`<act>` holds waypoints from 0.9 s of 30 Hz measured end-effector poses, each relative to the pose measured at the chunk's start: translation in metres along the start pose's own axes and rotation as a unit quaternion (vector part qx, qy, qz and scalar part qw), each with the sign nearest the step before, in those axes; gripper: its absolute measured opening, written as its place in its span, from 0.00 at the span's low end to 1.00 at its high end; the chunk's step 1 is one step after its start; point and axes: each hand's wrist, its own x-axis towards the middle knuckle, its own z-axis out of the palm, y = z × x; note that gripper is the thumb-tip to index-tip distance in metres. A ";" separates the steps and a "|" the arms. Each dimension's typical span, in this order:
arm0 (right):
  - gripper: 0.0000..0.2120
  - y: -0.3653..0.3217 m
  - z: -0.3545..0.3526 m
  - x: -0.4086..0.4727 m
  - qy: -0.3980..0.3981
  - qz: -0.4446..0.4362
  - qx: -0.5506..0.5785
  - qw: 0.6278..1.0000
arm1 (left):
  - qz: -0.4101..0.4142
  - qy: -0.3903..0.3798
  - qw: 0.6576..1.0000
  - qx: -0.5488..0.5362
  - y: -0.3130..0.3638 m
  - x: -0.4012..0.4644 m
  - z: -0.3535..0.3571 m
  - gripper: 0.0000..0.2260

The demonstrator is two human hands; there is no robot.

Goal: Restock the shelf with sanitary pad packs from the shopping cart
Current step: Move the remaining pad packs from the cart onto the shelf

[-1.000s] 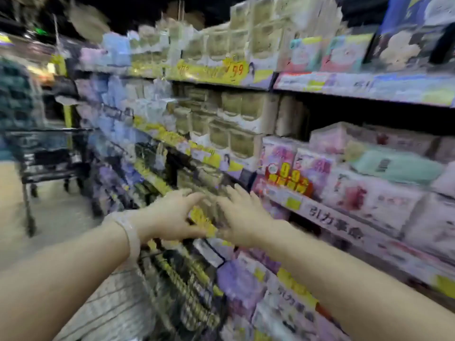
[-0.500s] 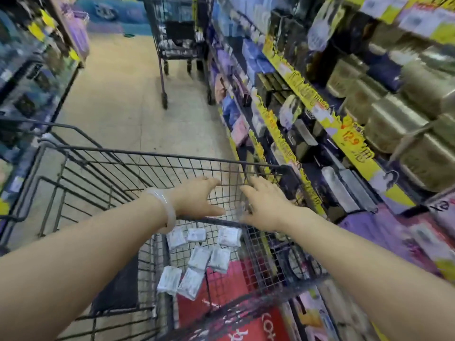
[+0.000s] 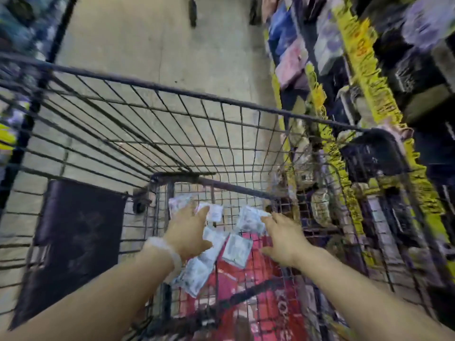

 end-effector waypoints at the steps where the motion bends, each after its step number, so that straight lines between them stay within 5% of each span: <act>1: 0.36 0.006 0.007 0.013 0.003 0.003 0.006 1.000 | -0.005 0.006 1.000 0.010 0.000 0.013 0.007 0.39; 9: 0.52 0.038 0.056 0.084 0.056 -0.012 0.045 0.997 | -0.003 0.057 0.998 0.001 -0.005 0.086 0.048 0.38; 13: 0.40 0.044 0.068 0.094 0.094 -0.063 0.049 0.992 | 0.009 0.074 0.991 -0.109 -0.002 0.096 0.050 0.34; 20: 0.32 0.073 0.049 0.101 0.146 -0.050 0.188 0.970 | -0.058 0.017 0.917 -0.395 0.004 0.110 0.037 0.12; 27: 0.31 0.081 0.043 0.090 0.154 -0.093 0.202 0.963 | -0.089 -0.036 0.876 -0.472 0.011 0.116 0.053 0.14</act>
